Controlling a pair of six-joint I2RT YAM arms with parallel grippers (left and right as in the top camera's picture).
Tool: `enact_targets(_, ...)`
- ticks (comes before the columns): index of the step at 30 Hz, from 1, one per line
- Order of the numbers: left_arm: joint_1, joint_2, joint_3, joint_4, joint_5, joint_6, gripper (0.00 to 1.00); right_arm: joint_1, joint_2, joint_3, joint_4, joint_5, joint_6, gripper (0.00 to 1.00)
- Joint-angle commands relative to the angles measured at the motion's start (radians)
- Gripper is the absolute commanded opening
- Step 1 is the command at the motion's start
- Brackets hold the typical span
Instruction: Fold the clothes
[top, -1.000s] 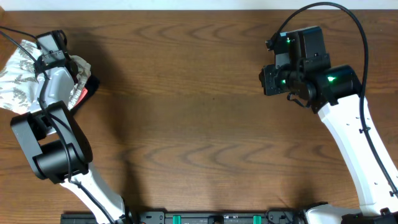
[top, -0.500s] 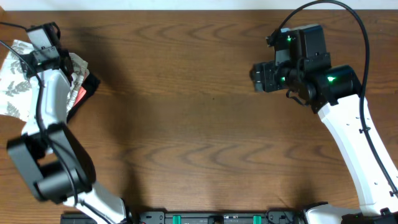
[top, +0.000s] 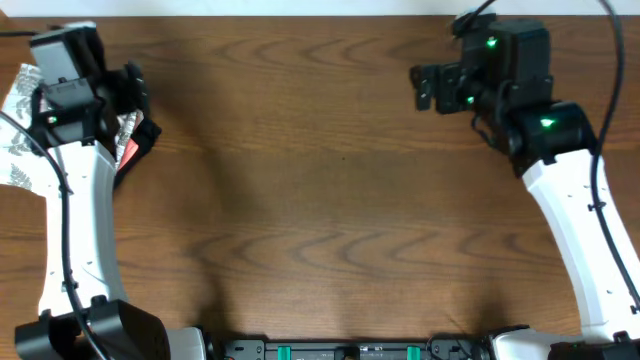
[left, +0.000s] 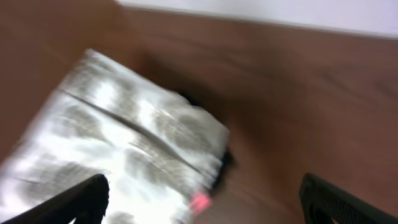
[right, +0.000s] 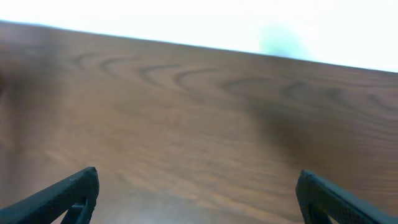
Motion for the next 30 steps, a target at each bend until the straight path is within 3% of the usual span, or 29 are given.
enact_targets(1,-0.02,-0.016,-0.005,-0.042,0.223,-0.082,0.98,-0.051,0.006,-0.002,-0.004,0.025,-0.014,0.99)
enact_targets(10,-0.018,-0.085,-0.006,-0.186,0.364,-0.097,0.98,-0.084,-0.032,-0.002,-0.162,0.023,-0.014,0.99)
enact_targets(17,-0.019,-0.346,-0.111,-0.225,0.371,-0.089,0.98,-0.078,-0.183,-0.047,-0.262,0.018,0.009,0.99)
enact_targets(25,-0.018,-0.814,-0.427,-0.179,0.37,-0.09,0.98,-0.018,-0.661,-0.456,-0.02,0.048,0.066,0.99)
enact_targets(30,-0.018,-0.974,-0.518,-0.183,0.37,-0.09,0.98,-0.018,-0.887,-0.643,0.027,0.06,0.084,0.99)
